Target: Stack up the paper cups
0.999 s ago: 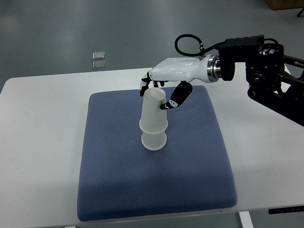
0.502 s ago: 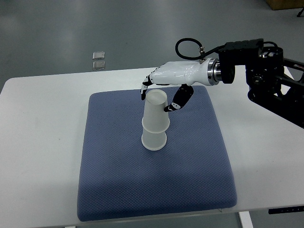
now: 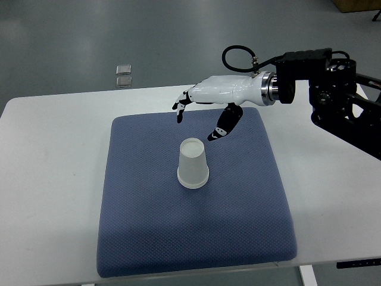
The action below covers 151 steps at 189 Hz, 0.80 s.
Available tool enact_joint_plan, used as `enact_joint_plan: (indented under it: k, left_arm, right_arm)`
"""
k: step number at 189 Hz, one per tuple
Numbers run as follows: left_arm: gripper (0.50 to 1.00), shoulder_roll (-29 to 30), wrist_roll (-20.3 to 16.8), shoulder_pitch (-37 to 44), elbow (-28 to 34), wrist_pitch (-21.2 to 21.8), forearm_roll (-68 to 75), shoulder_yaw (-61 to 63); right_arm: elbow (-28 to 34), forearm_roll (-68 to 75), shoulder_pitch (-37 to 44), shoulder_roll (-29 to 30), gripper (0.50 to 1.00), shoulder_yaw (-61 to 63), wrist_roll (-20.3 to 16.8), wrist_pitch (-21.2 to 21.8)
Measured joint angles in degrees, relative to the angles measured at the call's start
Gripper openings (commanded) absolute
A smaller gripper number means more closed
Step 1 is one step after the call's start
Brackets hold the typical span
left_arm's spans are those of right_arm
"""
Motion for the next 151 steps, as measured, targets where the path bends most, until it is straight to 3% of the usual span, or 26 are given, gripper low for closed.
enact_joint_plan:
  k: [87,151]
  left_arm:
    - [1.0,0.0,0.0,0.01,0.0,0.0,0.0,-0.01]
    - [1.0,0.0,0.0,0.0,0.0,0.0,0.0,-0.01]
  right_arm:
    - [-28.22,34.47,-3.41,4.36,0.879,8.71,-5.69,-20.66]
    - [-38.49,51.16,-9.12,10.25,0.879,15.84,-8.46,-33.15]
